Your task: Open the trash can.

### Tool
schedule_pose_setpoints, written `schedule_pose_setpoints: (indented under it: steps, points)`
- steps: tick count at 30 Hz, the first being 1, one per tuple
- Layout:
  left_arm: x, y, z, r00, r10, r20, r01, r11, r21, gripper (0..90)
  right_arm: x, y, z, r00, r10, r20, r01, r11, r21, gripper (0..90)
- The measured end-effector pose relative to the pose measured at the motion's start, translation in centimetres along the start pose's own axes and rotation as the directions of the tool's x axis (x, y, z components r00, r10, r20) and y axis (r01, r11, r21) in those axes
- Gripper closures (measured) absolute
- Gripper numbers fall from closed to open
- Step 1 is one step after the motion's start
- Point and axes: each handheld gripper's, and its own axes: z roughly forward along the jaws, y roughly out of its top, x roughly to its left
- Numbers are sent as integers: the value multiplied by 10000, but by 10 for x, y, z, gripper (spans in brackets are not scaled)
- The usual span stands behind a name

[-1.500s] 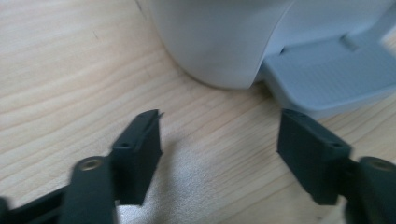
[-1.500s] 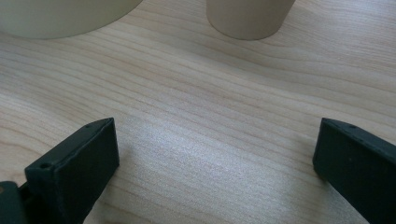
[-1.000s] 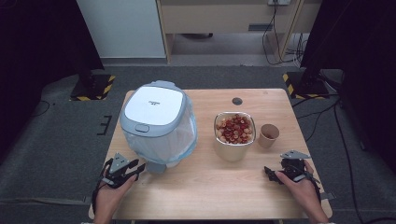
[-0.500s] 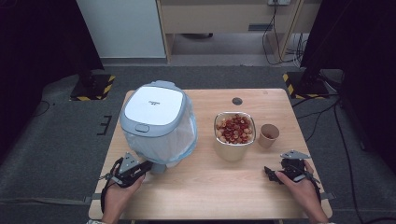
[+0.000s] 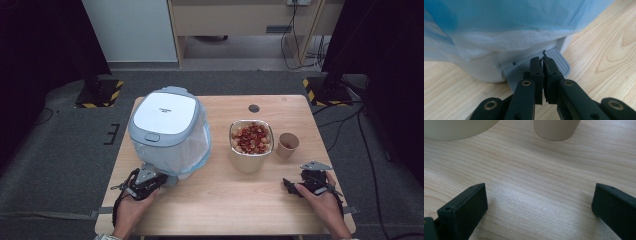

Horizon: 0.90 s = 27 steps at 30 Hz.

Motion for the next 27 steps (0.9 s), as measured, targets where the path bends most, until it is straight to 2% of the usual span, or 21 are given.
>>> schedule_pose_setpoints:
  steps: [7, 8, 10, 16, 20, 27]
  points:
    - [-4, 2, 2, 9994, 210, -260, -202, 9993, 307, 859, 0, 0, 0, 10000, 0, 9, 0, 10000, -6, 6]
    - [-7, 4, 3, 9976, 522, -464, -501, 9977, 457, 861, 0, 0, 0, 10000, 1, 16, -1, 10000, -10, 7]
    - [-10, 5, 4, 9952, 737, -639, -703, 9960, 548, 867, 0, 0, 0, 10000, 4, 17, -4, 10000, -10, 7]
    - [-13, 7, 7, 9927, 912, -791, -863, 9942, 638, 887, 0, 0, 0, 10000, 2, 8, -2, 10000, -12, 7]
    - [-11, 7, 7, 9951, 692, -701, -645, 9957, 667, 888, 0, 0, 0, 10000, 1, 7, -1, 10000, -11, 7]
    - [-10, 6, 10, 9961, 571, -677, -516, 9954, 813, 889, 0, 0, 0, 10000, 4, 8, -4, 10000, -11, 7]
